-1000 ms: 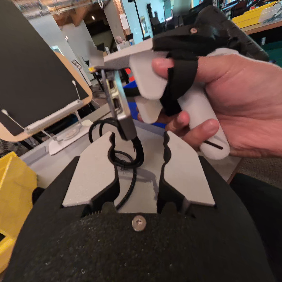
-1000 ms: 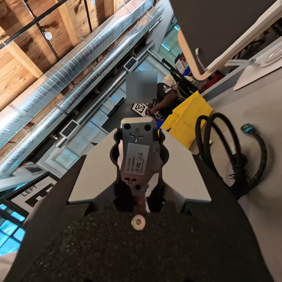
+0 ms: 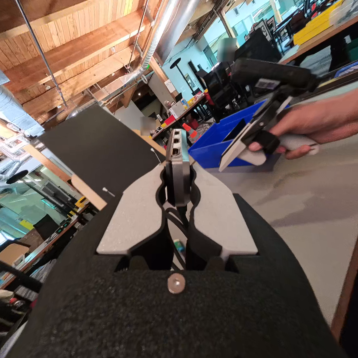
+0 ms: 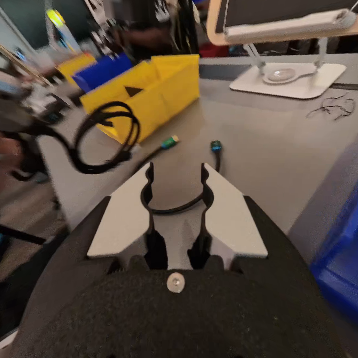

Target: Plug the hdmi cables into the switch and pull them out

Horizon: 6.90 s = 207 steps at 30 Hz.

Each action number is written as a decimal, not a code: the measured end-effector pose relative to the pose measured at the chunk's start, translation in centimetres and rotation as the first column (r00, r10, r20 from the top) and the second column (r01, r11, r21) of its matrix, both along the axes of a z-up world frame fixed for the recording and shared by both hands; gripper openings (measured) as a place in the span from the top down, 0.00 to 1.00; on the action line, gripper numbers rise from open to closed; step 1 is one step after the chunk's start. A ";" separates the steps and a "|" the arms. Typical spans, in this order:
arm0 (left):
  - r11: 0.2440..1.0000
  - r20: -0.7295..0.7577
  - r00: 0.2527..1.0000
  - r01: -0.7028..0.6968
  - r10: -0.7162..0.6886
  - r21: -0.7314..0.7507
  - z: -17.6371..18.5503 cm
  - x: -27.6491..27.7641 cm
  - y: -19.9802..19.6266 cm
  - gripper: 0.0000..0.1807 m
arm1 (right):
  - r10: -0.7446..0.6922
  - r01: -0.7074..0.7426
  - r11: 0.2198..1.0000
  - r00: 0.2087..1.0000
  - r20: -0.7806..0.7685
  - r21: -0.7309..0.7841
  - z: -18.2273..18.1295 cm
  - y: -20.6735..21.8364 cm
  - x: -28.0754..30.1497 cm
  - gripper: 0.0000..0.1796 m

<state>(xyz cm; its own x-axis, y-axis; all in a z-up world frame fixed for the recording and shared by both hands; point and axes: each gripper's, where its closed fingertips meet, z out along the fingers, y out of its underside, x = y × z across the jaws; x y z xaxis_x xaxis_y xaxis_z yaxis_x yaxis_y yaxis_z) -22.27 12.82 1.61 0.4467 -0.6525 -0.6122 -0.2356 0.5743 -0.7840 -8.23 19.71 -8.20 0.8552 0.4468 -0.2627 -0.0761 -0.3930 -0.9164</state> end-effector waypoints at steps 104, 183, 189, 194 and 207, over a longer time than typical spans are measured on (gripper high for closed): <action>0.947 -0.109 0.975 -0.155 0.192 0.283 -4.3 2.5 2.9 0.89 | 0.189 -0.084 0.975 0.796 0.575 -0.204 -9.2 0.1 2.6 0.77; 0.924 -0.314 0.929 -0.068 0.197 0.377 -9.4 5.7 2.7 0.89 | 0.229 -0.144 0.903 0.958 0.171 -0.405 1.5 -13.1 -0.4 0.96; 0.921 -0.327 0.925 -0.058 0.195 0.385 -9.6 6.0 2.4 0.89 | 0.224 -0.143 0.893 0.964 0.145 -0.427 1.6 -13.3 -2.0 0.97; 0.919 -0.321 0.926 -0.061 0.197 0.390 -9.5 6.0 2.4 0.89 | 0.216 -0.144 0.893 0.968 0.128 -0.426 1.9 -13.3 -2.0 0.97; 0.917 -0.338 0.919 -0.058 0.203 0.394 -9.8 6.2 2.4 0.89 | 0.201 -0.136 0.873 0.975 0.091 -0.469 1.1 -13.2 -1.9 0.97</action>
<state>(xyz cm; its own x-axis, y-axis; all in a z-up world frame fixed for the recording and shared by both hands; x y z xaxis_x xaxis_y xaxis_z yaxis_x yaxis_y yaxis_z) -16.11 15.19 -8.20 0.2099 -0.2981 -0.9312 -0.5558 0.7472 -0.3645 -10.13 6.47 -7.09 0.8191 0.4449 -0.3621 0.1385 -0.7660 -0.6278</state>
